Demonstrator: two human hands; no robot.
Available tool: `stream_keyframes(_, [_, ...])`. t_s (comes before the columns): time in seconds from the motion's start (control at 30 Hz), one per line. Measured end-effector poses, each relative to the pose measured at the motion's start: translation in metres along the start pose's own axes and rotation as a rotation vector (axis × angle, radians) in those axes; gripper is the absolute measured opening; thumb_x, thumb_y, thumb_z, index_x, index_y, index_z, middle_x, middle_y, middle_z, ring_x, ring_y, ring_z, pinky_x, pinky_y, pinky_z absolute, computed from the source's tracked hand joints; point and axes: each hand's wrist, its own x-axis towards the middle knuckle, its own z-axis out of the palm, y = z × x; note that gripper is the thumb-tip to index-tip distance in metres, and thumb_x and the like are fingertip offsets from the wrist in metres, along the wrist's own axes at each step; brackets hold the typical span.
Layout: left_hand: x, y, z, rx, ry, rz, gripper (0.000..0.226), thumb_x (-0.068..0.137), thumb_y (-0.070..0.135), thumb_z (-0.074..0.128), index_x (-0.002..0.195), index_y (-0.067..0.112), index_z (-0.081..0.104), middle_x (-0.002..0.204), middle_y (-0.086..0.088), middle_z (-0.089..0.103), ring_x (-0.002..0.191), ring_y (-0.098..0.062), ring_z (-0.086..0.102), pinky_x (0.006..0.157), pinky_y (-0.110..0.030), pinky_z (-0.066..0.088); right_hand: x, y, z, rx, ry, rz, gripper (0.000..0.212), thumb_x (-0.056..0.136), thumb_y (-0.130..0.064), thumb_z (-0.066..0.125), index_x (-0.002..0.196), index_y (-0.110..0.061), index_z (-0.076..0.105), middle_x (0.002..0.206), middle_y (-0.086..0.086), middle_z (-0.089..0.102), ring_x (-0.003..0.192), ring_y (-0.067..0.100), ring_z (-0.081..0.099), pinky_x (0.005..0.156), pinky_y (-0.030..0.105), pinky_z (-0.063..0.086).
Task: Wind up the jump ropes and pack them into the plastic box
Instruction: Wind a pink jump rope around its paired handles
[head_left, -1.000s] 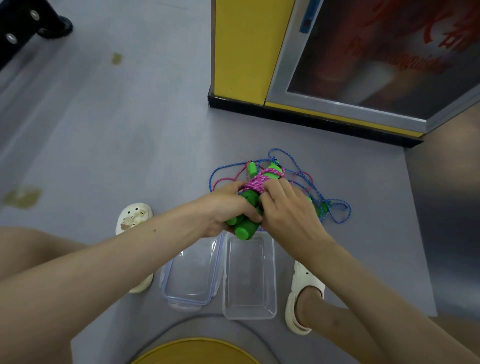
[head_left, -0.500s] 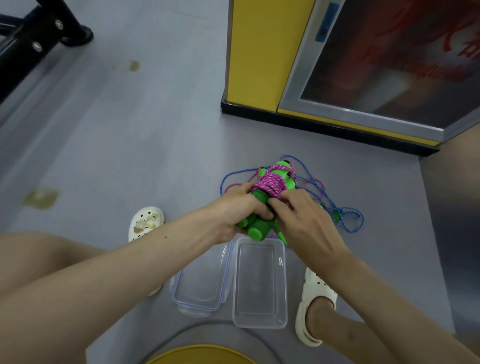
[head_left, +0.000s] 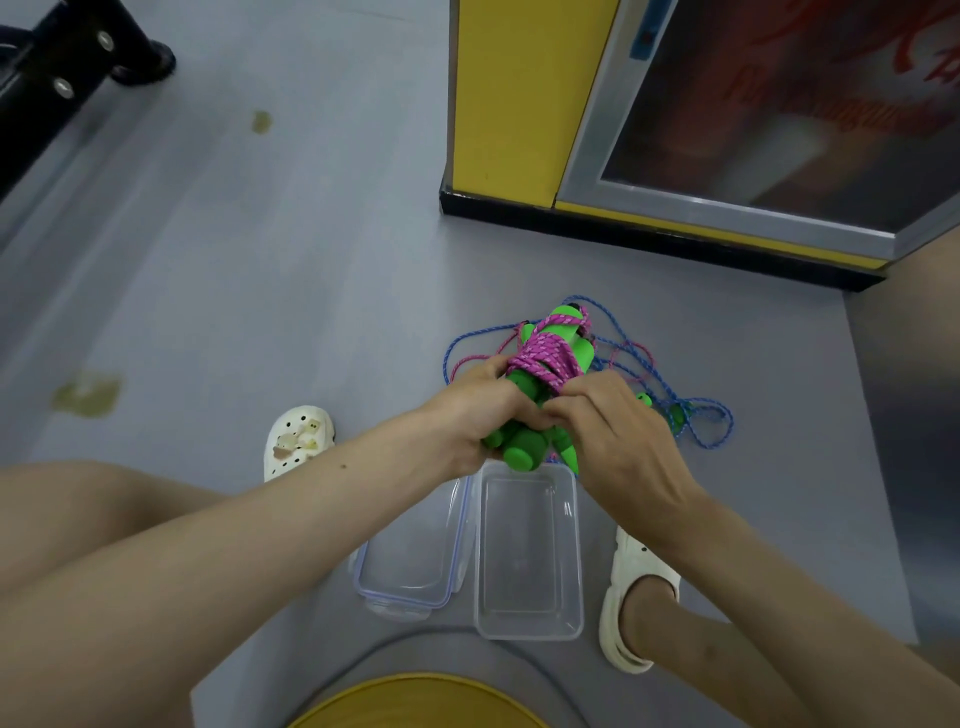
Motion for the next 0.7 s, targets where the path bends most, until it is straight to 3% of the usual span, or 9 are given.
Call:
stream_keyframes(0.1, [0.000, 0.002, 0.000, -0.051, -0.009, 0.058, 0.062, 0.075, -0.021, 0.055, 0.126, 0.015, 0.054, 0.091, -0.014, 0.064, 0.081, -0.033, 0.061, 0.076, -0.045, 0.051, -0.002, 0.005, 0.001, -0.005, 0.052, 0.000, 0.026, 0.081, 0.004, 0.064, 0.103, -0.005, 0.054, 0.089, 0.015, 0.063, 0.086, 0.020, 0.050, 0.070, 0.029, 0.044])
stream_keyframes(0.17, [-0.001, 0.000, 0.000, -0.096, -0.037, 0.067, 0.058, 0.077, -0.020, 0.054, 0.123, 0.015, 0.054, 0.090, -0.012, 0.065, 0.079, -0.031, 0.063, 0.071, -0.042, 0.053, -0.002, 0.006, 0.000, 0.055, 0.043, 0.060, 0.018, 0.086, -0.003, 0.061, 0.104, -0.004, 0.057, 0.096, 0.015, 0.062, 0.090, 0.020, 0.052, 0.076, 0.029, 0.047])
stream_keyframes(0.23, [-0.003, 0.000, -0.001, -0.142, -0.068, 0.066, 0.050, 0.079, -0.018, 0.053, 0.120, 0.011, 0.053, 0.090, -0.011, 0.066, 0.075, -0.026, 0.066, 0.064, -0.038, 0.054, 0.003, 0.004, -0.004, 0.282, 0.040, 0.261, 0.029, 0.091, -0.027, 0.057, 0.112, -0.008, 0.057, 0.114, 0.009, 0.053, 0.106, 0.017, 0.051, 0.092, 0.024, 0.044])
stream_keyframes(0.3, [-0.004, 0.002, -0.005, -0.183, -0.052, 0.075, 0.048, 0.080, -0.016, 0.054, 0.122, 0.007, 0.049, 0.096, -0.012, 0.065, 0.077, -0.025, 0.067, 0.063, -0.038, 0.055, 0.012, 0.005, -0.009, 0.504, 0.086, 0.494, 0.043, 0.091, -0.049, 0.049, 0.126, -0.025, 0.044, 0.126, -0.003, 0.040, 0.119, 0.014, 0.045, 0.100, 0.025, 0.039])
stream_keyframes(0.4, [-0.003, 0.006, -0.013, -0.174, -0.056, 0.084, 0.054, 0.078, -0.012, 0.060, 0.127, 0.007, 0.047, 0.104, -0.014, 0.064, 0.081, -0.024, 0.068, 0.059, -0.034, 0.057, 0.022, 0.019, -0.014, 0.653, 0.053, 0.900, 0.048, 0.090, -0.054, 0.043, 0.133, -0.037, 0.029, 0.130, -0.009, 0.038, 0.116, 0.011, 0.050, 0.092, 0.027, 0.048])
stream_keyframes(0.5, [-0.002, 0.003, -0.012, -0.139, -0.142, 0.036, 0.069, 0.067, -0.010, 0.071, 0.129, 0.008, 0.047, 0.113, -0.018, 0.066, 0.092, -0.031, 0.069, 0.068, -0.039, 0.058, 0.025, 0.029, -0.009, 1.202, -0.018, 1.251, 0.052, 0.094, -0.038, 0.049, 0.140, -0.019, 0.034, 0.120, 0.003, 0.060, 0.099, 0.018, 0.065, 0.078, 0.028, 0.055])
stream_keyframes(0.57, [-0.002, -0.001, -0.006, -0.115, -0.174, 0.010, 0.073, 0.062, -0.005, 0.073, 0.129, 0.008, 0.046, 0.117, -0.020, 0.065, 0.099, -0.036, 0.067, 0.077, -0.044, 0.058, 0.026, 0.028, -0.008, 1.428, 0.067, 1.290, 0.044, 0.092, -0.023, 0.055, 0.133, -0.010, 0.045, 0.105, 0.006, 0.070, 0.088, 0.019, 0.069, 0.069, 0.028, 0.057])
stream_keyframes(0.7, [-0.002, -0.004, 0.002, -0.092, -0.215, -0.002, 0.064, 0.068, 0.010, 0.077, 0.125, 0.012, 0.049, 0.111, -0.016, 0.068, 0.099, -0.034, 0.067, 0.083, -0.053, 0.055, 0.022, 0.030, -0.006, 1.401, 0.171, 1.257, 0.036, 0.089, -0.017, 0.058, 0.122, -0.004, 0.053, 0.094, 0.007, 0.073, 0.083, 0.019, 0.071, 0.066, 0.029, 0.057])
